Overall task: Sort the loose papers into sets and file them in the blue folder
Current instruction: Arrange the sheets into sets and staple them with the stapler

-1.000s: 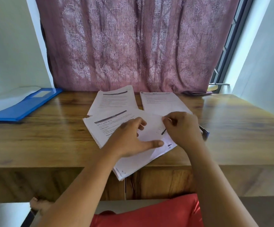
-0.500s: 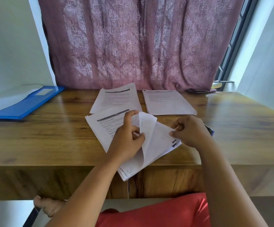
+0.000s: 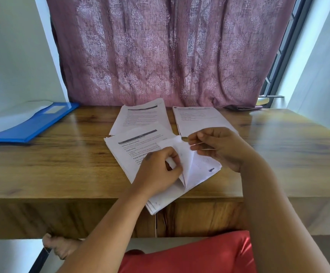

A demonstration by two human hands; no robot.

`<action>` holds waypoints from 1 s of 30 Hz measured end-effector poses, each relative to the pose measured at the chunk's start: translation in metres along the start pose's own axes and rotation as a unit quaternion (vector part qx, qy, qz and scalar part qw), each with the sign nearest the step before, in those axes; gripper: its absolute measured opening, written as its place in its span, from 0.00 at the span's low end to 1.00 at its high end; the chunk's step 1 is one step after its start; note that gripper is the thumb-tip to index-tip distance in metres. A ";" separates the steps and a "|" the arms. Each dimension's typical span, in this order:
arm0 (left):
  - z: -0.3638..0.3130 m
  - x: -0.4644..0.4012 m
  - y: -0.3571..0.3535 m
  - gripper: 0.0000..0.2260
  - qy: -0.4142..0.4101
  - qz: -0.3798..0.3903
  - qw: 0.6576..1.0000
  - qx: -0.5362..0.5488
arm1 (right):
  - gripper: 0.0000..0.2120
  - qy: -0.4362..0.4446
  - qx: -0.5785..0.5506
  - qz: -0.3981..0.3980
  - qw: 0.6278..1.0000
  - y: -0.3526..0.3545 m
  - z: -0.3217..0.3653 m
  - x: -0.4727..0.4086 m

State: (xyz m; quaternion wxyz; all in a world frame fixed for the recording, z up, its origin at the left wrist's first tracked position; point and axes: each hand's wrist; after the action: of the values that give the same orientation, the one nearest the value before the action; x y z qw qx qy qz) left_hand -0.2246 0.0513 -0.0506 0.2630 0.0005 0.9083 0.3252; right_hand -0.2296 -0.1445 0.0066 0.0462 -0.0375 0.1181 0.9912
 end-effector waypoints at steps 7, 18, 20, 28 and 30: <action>0.001 -0.001 0.002 0.04 0.019 0.010 0.999 0.038 | 0.07 -0.002 0.434 -0.090 0.897 0.014 -0.015 0.000; -0.009 0.005 0.005 0.29 0.014 0.024 1.000 0.006 | 0.18 0.112 0.423 -0.168 0.884 0.000 0.011 0.000; -0.010 0.005 0.005 0.29 0.016 0.024 1.000 0.010 | 0.19 0.128 0.408 -0.170 0.888 -0.005 0.016 0.000; 0.000 0.003 0.002 0.12 -0.004 -0.002 1.000 0.028 | 0.10 -0.007 0.026 0.101 0.994 -0.003 0.008 0.002; 0.002 0.001 0.002 0.11 0.015 0.000 0.998 0.061 | 0.10 0.015 0.152 0.000 0.988 0.005 -0.002 -0.003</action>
State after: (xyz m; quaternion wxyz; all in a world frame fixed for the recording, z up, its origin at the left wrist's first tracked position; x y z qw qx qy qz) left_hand -0.2251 0.0546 -0.0511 0.2489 0.0119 0.9303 0.2692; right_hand -0.2272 -0.1499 0.0062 0.0501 -0.0445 0.2678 0.9611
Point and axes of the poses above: each hand's wrist, its own x-axis away from the middle knuckle, its own y-axis out of the back of the hand, z = x × y, and after that the axes turned 9 degrees about -z, right-handed
